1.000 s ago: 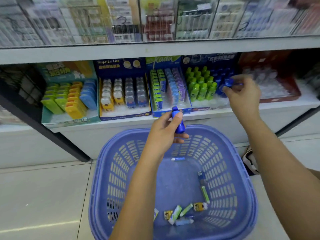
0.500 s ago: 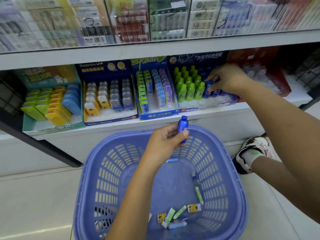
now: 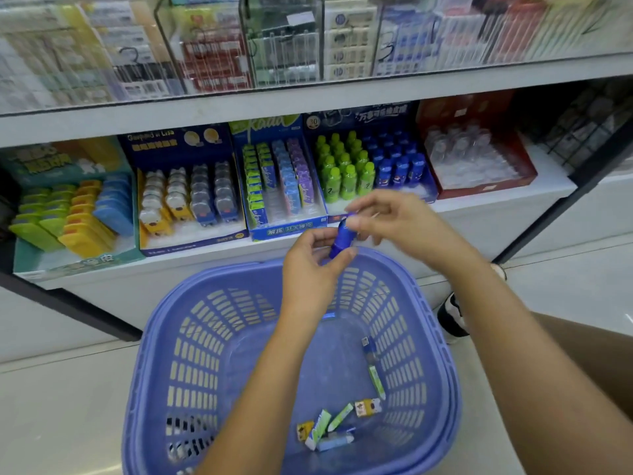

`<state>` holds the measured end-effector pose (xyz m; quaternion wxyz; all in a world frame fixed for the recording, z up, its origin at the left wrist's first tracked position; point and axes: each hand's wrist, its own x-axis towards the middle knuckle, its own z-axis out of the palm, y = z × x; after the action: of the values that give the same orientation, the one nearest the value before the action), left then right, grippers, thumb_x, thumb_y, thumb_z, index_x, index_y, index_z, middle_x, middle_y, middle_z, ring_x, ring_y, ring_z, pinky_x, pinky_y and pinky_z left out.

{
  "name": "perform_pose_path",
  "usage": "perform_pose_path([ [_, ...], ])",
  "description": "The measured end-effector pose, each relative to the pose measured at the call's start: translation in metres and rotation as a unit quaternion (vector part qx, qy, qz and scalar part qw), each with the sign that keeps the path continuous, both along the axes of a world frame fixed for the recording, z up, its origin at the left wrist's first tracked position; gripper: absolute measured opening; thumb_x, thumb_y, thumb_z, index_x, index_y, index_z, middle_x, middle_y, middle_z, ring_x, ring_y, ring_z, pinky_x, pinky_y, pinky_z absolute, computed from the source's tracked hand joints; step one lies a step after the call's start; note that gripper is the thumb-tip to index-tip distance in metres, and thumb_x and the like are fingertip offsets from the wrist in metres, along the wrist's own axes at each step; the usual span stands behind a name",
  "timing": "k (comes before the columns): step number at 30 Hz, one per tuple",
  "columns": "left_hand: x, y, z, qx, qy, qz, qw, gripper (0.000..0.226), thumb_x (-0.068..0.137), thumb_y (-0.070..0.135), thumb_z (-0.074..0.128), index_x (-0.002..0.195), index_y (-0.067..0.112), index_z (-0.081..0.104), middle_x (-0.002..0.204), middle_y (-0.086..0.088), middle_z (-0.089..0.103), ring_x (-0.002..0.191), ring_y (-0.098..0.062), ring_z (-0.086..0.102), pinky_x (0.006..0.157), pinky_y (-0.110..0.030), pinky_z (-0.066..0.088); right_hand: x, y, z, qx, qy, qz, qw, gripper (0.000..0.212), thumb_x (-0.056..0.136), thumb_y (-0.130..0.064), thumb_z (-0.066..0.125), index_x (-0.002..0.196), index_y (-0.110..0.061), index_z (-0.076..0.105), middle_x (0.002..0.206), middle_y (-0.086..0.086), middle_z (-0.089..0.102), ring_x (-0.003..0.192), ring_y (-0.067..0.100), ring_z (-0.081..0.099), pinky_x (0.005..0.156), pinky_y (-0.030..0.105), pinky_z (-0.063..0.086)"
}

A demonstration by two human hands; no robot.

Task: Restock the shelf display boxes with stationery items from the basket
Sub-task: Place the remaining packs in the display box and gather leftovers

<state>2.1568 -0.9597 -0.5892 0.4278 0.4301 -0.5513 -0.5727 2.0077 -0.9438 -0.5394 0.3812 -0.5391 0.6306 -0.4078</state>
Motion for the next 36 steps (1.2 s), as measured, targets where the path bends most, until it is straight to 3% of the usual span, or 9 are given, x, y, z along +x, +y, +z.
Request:
perform_pose_path([
  [3,-0.014,-0.004,0.003,-0.046,-0.010,-0.012,0.999,0.026,0.080,0.008,0.072,0.100,0.019,0.060,0.098,0.008,0.068,0.091,-0.007,0.067,0.078,-0.013,0.051,0.004,0.005,-0.010,-0.037,-0.023,-0.042,0.998,0.016,0.079,-0.010,0.073,0.092,-0.012,0.064,0.082,0.004,0.067,0.069,0.014,0.063,0.069,0.024,0.054],
  [6,-0.025,-0.016,0.002,-0.141,-0.114,-0.046,0.982,0.036,0.088,0.014,0.064,0.122,0.017,0.056,0.122,0.001,0.062,0.113,-0.008,0.058,0.099,-0.018,0.042,-0.020,-0.005,-0.012,-0.096,0.000,-0.175,0.980,0.025,0.077,-0.007,0.074,0.099,-0.007,0.062,0.077,-0.006,0.061,0.067,0.001,0.058,0.068,0.010,0.048],
  [10,-0.039,-0.036,-0.003,-0.237,-0.366,-0.153,0.887,0.060,0.095,0.023,0.053,0.148,0.011,0.027,0.155,-0.005,0.026,0.144,-0.016,0.019,0.115,-0.023,0.013,-0.073,-0.018,-0.012,-0.134,0.123,-0.301,0.936,0.028,0.077,-0.009,0.074,0.102,-0.007,0.063,0.080,-0.003,0.062,0.063,-0.006,0.055,0.058,-0.001,0.041],
  [14,-0.049,-0.041,-0.013,-0.282,-0.486,-0.195,0.804,0.071,0.096,0.024,0.051,0.151,0.009,0.009,0.160,-0.008,0.007,0.147,-0.020,0.005,0.119,-0.029,-0.001,-0.105,-0.034,-0.022,-0.079,0.218,-0.285,0.930,0.031,0.078,-0.007,0.073,0.107,-0.002,0.064,0.094,0.015,0.068,0.080,0.022,0.064,0.071,0.012,0.047],
  [16,-0.049,-0.042,-0.016,-0.293,-0.487,-0.188,0.801,0.071,0.096,0.025,0.049,0.151,0.010,0.008,0.160,-0.007,0.007,0.147,-0.019,0.005,0.119,-0.029,-0.002,-0.109,-0.042,-0.028,-0.055,0.260,-0.257,0.929,0.032,0.078,-0.007,0.072,0.108,-0.001,0.064,0.093,0.018,0.069,0.085,0.029,0.065,0.078,0.029,0.050],
  [25,-0.046,-0.047,-0.020,-0.300,-0.469,-0.193,0.808,0.067,0.096,0.024,0.049,0.151,0.011,0.013,0.159,-0.005,0.012,0.147,-0.017,0.009,0.120,-0.027,0.002,-0.116,-0.052,-0.022,0.005,0.301,-0.221,0.928,0.027,0.071,-0.009,0.079,0.095,-0.001,0.068,0.085,0.019,0.070,0.081,0.031,0.065,0.071,0.032,0.051],
  [29,-0.038,-0.038,-0.017,-0.274,-0.395,-0.184,0.857,0.059,0.095,0.023,0.050,0.149,0.014,0.026,0.156,-0.002,0.023,0.145,-0.014,0.017,0.116,-0.022,0.011,-0.107,-0.051,-0.005,0.072,0.359,-0.181,0.913,0.033,0.072,-0.008,0.077,0.100,0.004,0.064,0.100,0.026,0.067,0.092,0.036,0.063,0.082,0.040,0.052],
  [32,-0.018,-0.026,-0.033,-0.272,-0.331,-0.148,0.891,0.041,0.091,0.017,0.056,0.131,0.013,0.052,0.136,-0.004,0.052,0.125,-0.018,0.048,0.101,-0.020,0.032,-0.083,-0.036,-0.011,0.017,0.393,-0.205,0.896,0.049,0.071,-0.010,0.077,0.114,-0.001,0.054,0.120,0.024,0.051,0.097,0.038,0.056,0.084,0.037,0.045],
  [36,0.016,-0.009,-0.086,-0.088,-0.390,-0.229,0.888,0.023,0.085,0.007,0.058,0.106,0.008,0.067,0.104,-0.010,0.070,0.098,-0.023,0.065,0.083,-0.024,0.044,-0.017,-0.005,-0.054,0.036,0.336,-0.061,0.939,0.028,0.074,-0.016,0.075,0.097,-0.011,0.061,0.101,0.012,0.062,0.092,0.028,0.060,0.071,0.026,0.038],
])
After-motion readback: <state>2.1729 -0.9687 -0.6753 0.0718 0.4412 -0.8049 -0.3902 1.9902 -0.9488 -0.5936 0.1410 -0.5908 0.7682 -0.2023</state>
